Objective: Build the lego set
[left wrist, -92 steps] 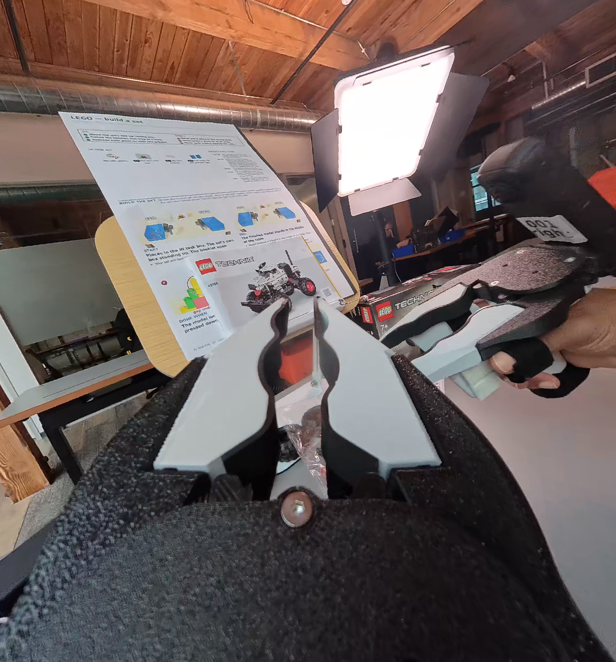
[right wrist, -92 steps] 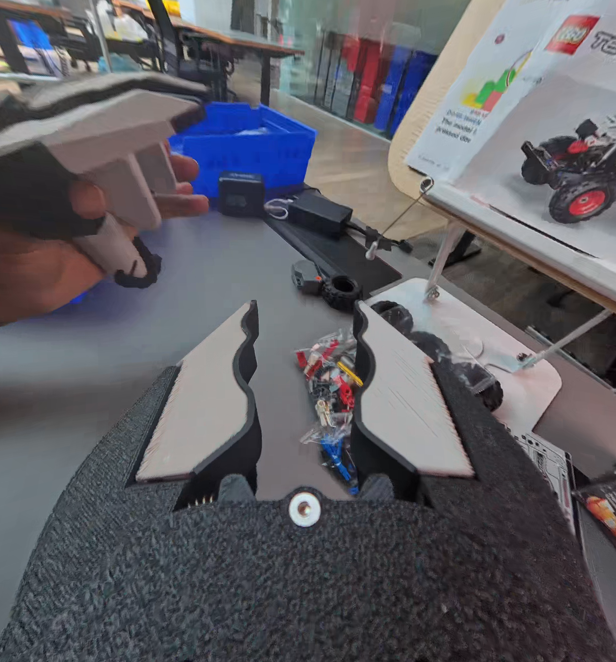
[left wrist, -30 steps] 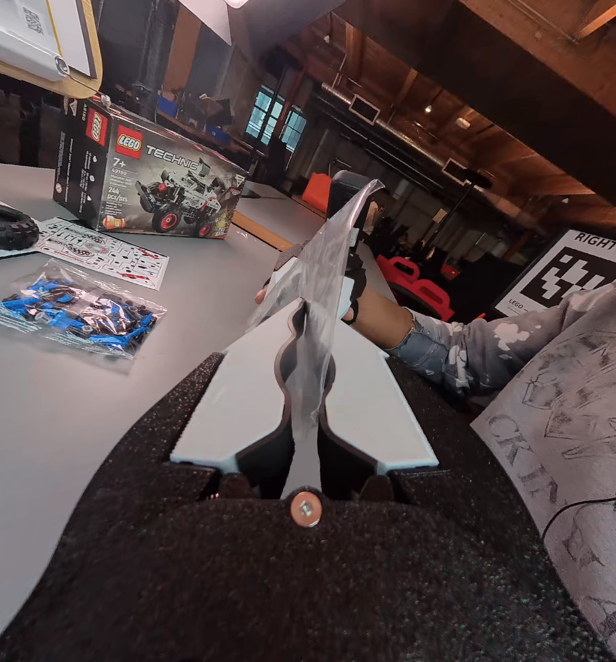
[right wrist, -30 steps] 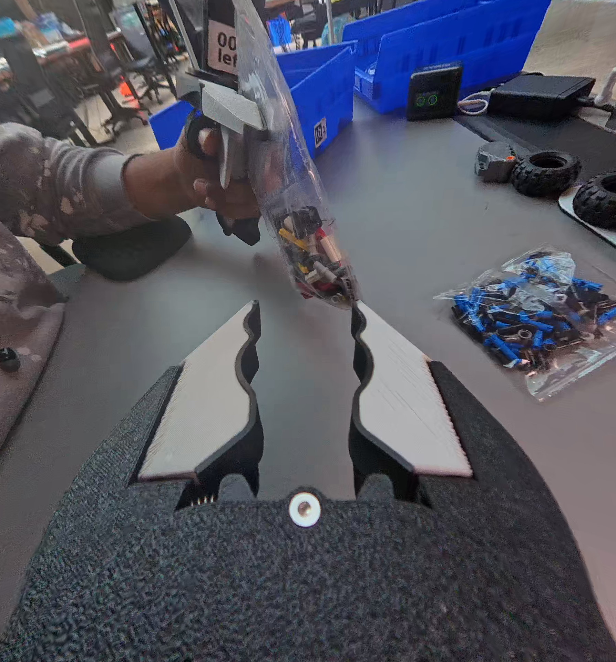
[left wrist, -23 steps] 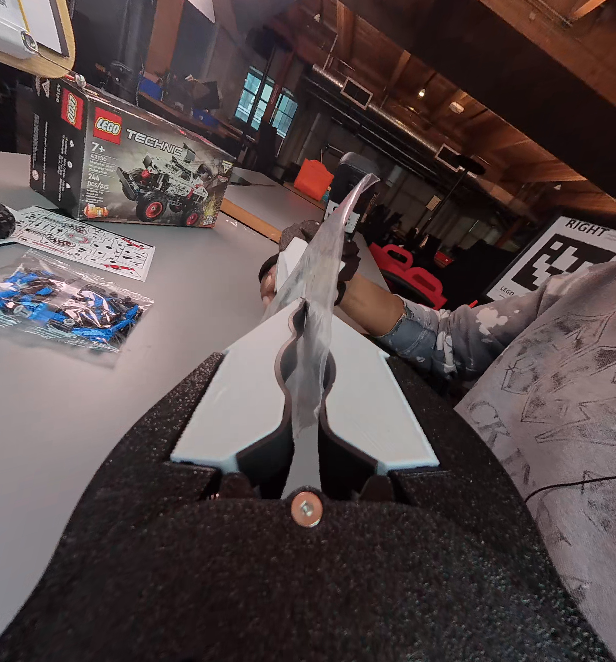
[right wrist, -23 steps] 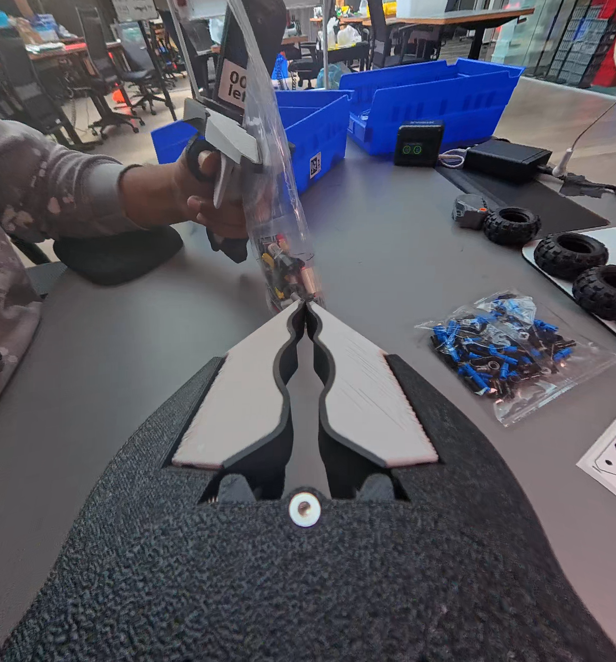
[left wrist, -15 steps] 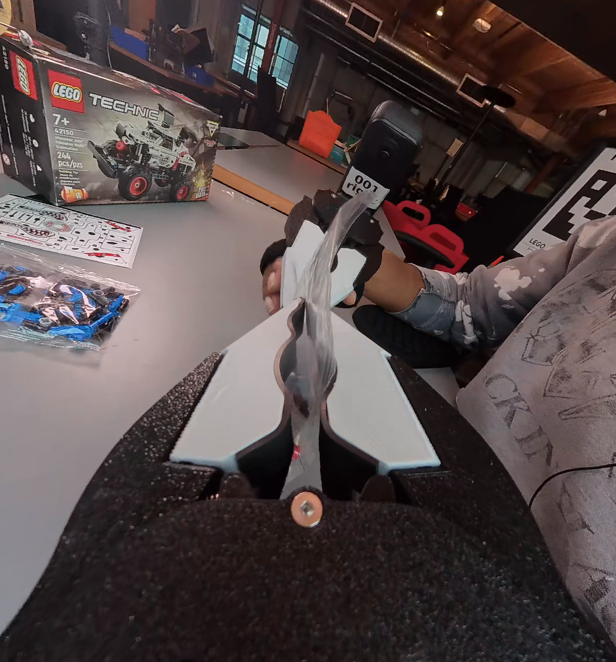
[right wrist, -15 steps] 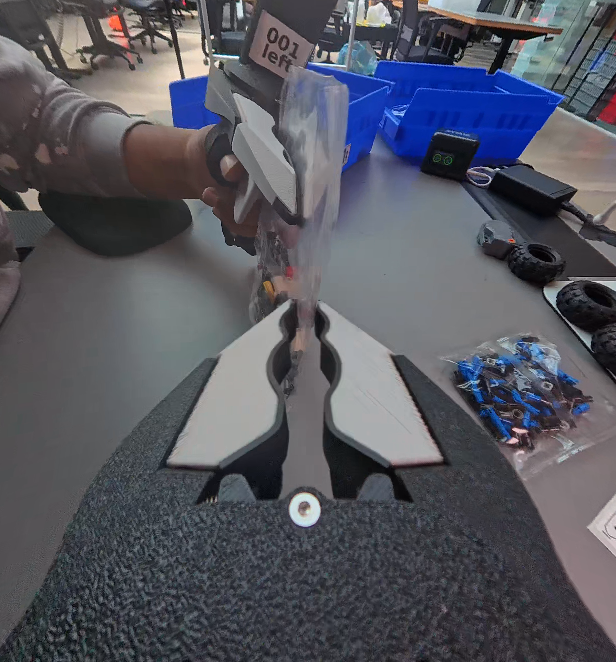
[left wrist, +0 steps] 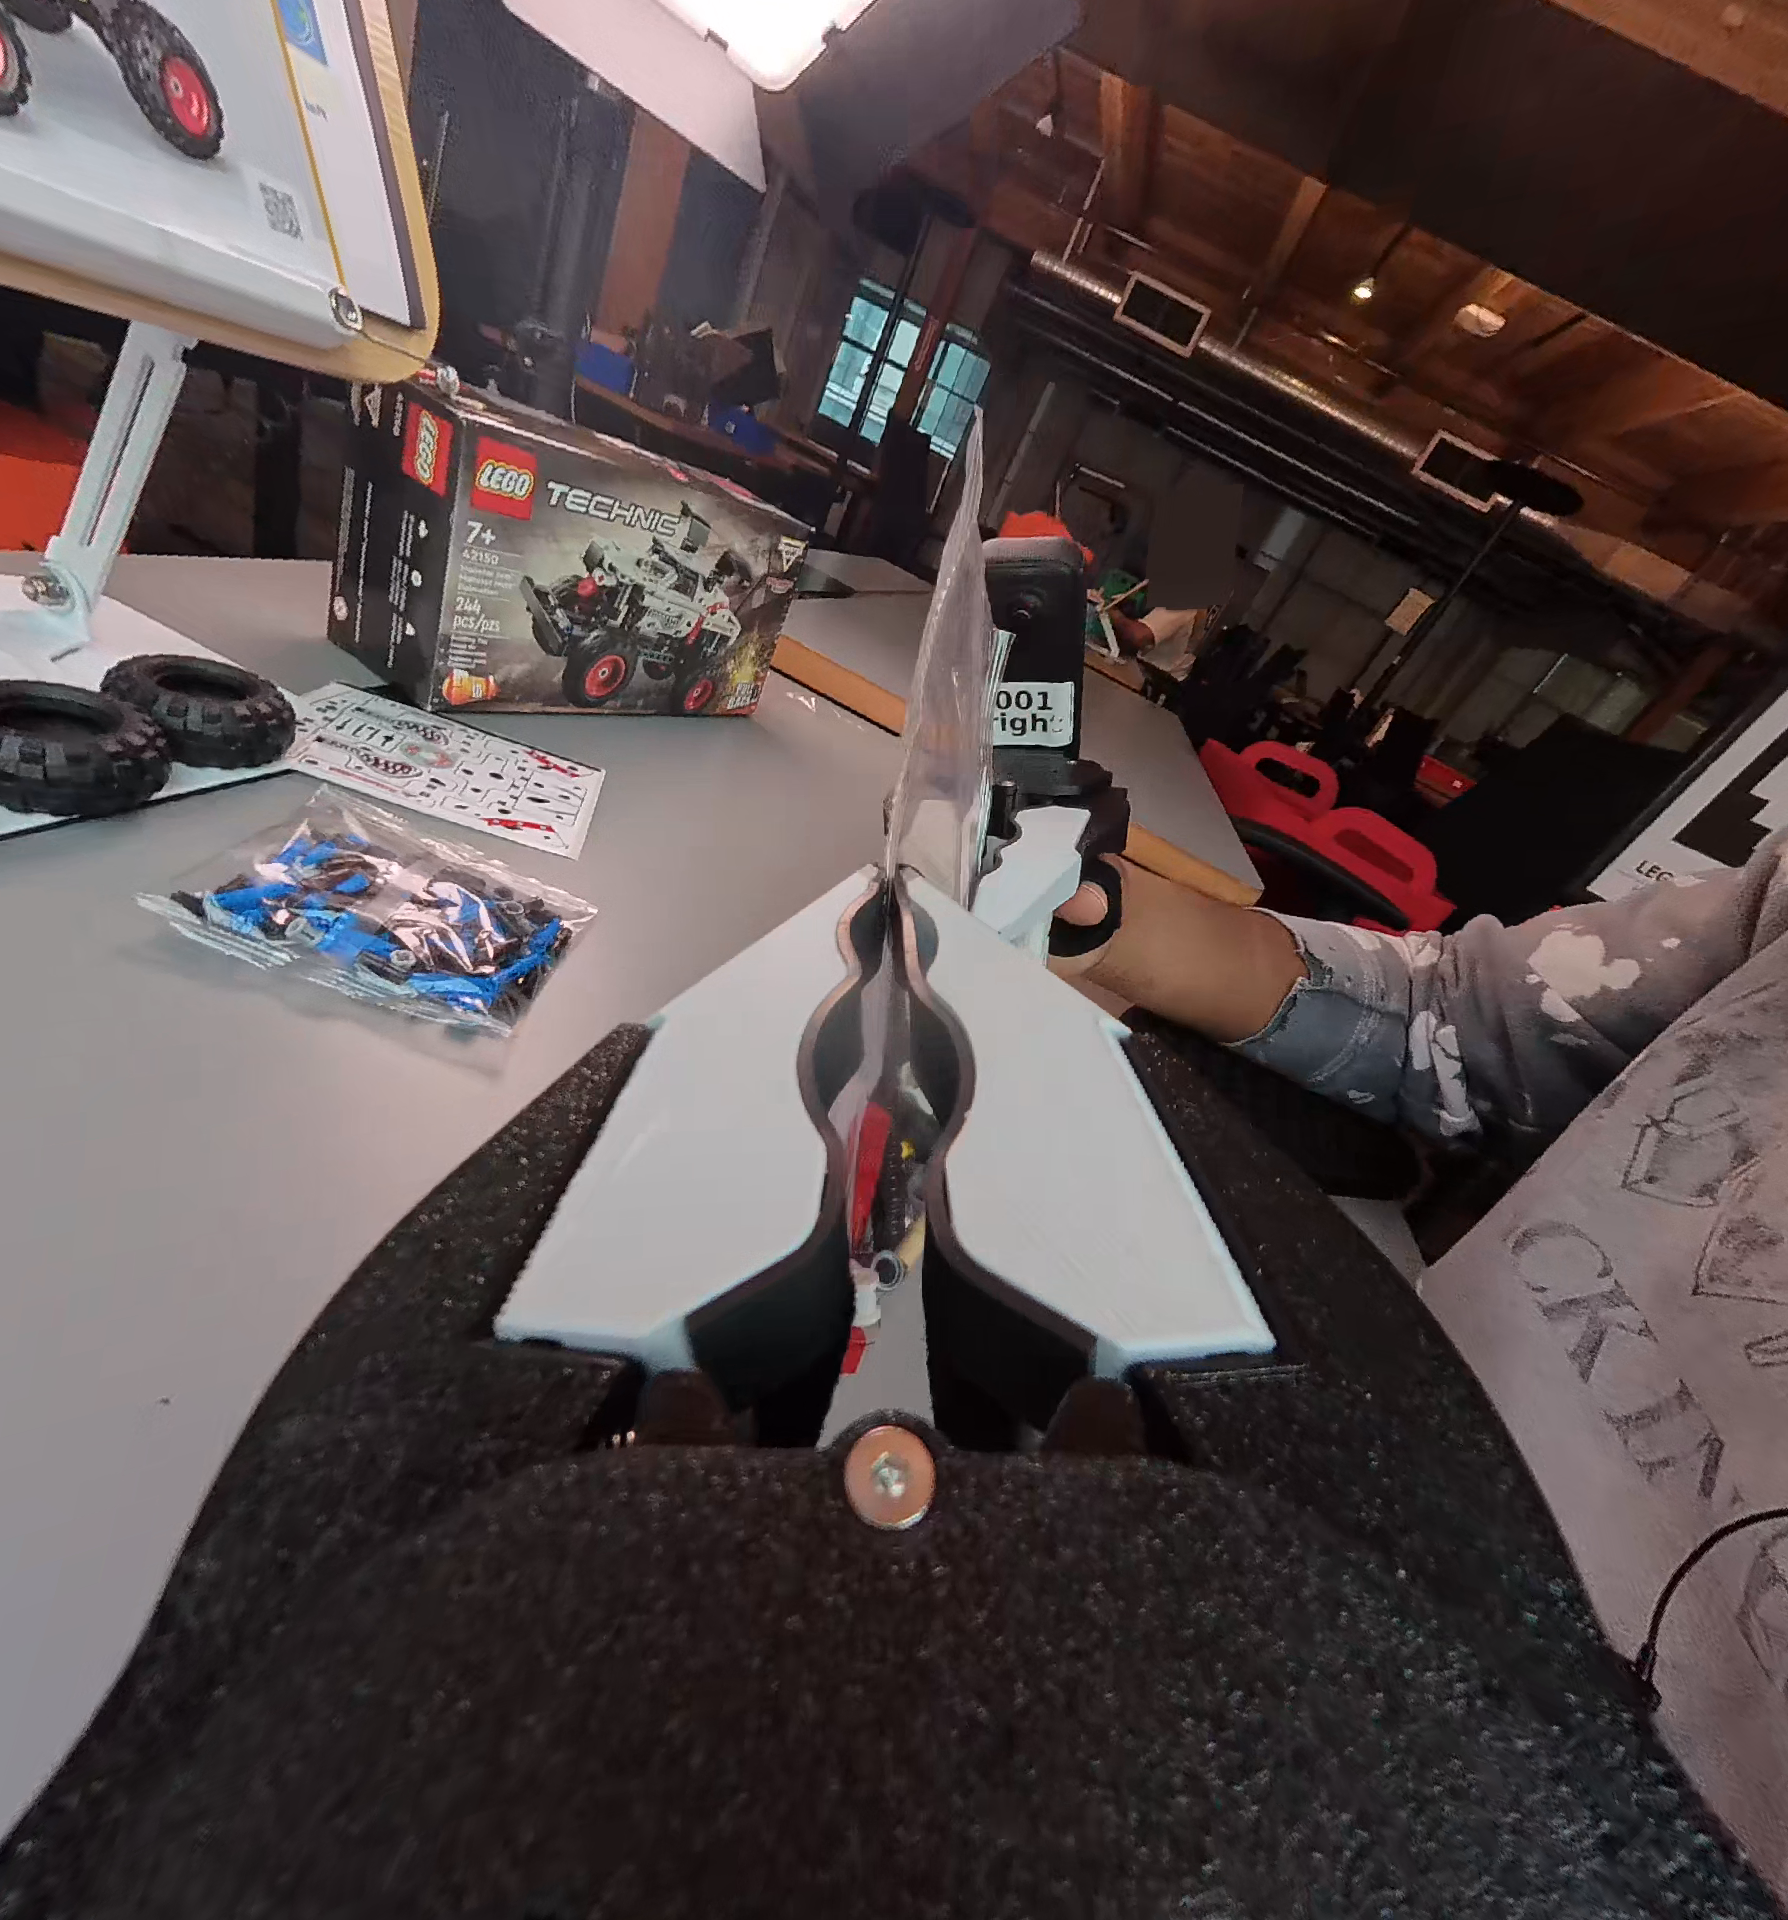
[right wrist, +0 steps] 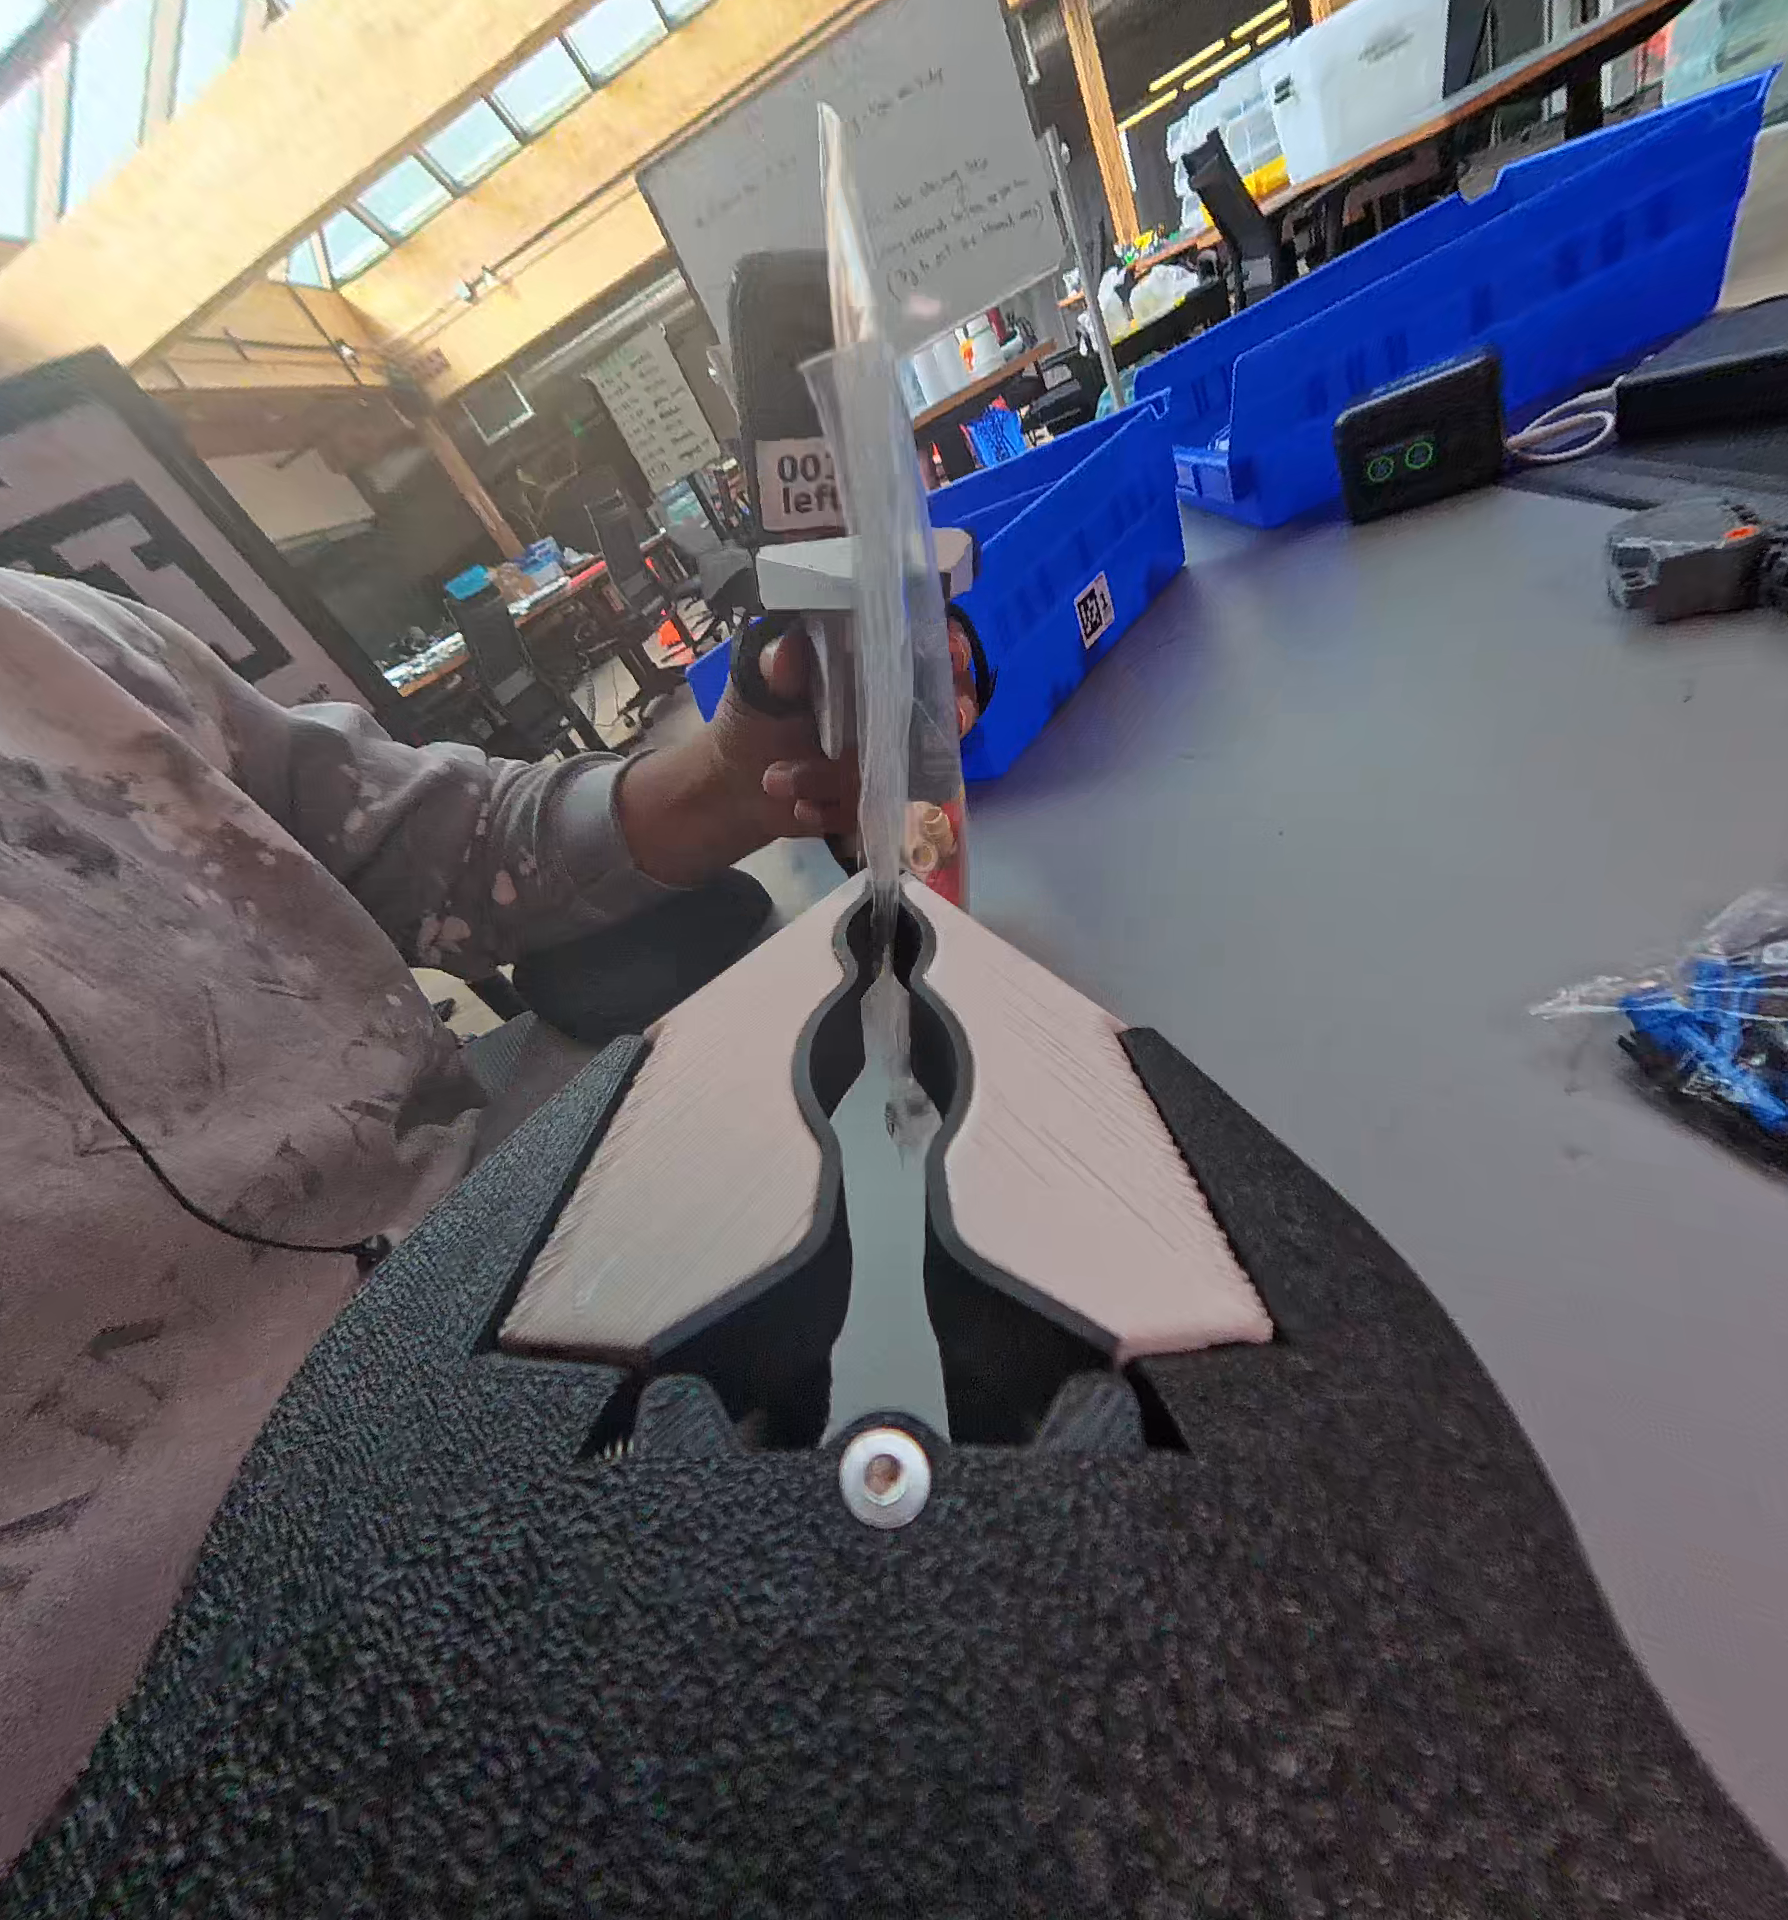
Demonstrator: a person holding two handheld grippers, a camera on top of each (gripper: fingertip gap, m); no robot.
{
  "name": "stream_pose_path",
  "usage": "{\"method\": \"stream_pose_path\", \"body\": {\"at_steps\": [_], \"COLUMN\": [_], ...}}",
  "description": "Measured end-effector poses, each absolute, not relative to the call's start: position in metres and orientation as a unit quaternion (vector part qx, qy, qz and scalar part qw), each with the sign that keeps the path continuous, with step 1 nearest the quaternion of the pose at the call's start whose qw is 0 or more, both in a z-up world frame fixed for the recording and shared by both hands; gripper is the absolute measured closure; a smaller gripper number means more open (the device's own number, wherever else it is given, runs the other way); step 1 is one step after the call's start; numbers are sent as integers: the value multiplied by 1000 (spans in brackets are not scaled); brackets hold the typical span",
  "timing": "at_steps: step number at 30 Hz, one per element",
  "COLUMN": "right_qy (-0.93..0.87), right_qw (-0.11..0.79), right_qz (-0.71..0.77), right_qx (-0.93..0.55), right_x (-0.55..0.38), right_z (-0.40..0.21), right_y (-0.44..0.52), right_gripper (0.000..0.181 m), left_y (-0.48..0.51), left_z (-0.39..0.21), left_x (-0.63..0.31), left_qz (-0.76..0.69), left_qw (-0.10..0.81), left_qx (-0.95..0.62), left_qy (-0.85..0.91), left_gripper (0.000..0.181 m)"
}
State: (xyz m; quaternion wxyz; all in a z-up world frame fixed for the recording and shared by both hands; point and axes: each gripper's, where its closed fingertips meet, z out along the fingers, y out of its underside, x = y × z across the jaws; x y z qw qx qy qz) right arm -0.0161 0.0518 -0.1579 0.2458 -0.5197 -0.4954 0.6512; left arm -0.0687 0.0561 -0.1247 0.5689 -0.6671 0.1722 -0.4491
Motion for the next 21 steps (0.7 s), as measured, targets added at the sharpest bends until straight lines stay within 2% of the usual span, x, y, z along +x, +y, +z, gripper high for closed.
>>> {"method": "stream_pose_path", "body": {"at_steps": [8,12,16,17,18,20,21], "right_qy": [-514,-499,-515,-526,-540,-580,-598], "right_qw": [263,327,390,380,357,314,309], "right_qz": [574,584,549,550,556,537,515], "right_qx": [-581,-550,-530,-526,-521,-526,-531], "right_x": [-16,-13,-11,-11,-11,-8,-7], "right_z": [-188,-163,-143,-143,-145,-160,-169], "right_y": [76,85,88,82,72,59,59], "right_gripper": [177,150,126,128,137,181,181], "left_y": [65,65,47,42,39,35,34], "left_z": [-154,-161,-178,-181,-182,-180,-180], "left_x": [-71,-73,-55,-50,-45,-43,-43], "left_qz": [-476,-484,-506,-513,-516,-515,-512], "left_qw": [492,470,393,375,368,369,370], "left_qx": [-719,-729,-749,-750,-749,-745,-745], "left_qy": [121,118,169,182,193,209,213], "left_gripper": [181,181,181,181,181,181,181]}}
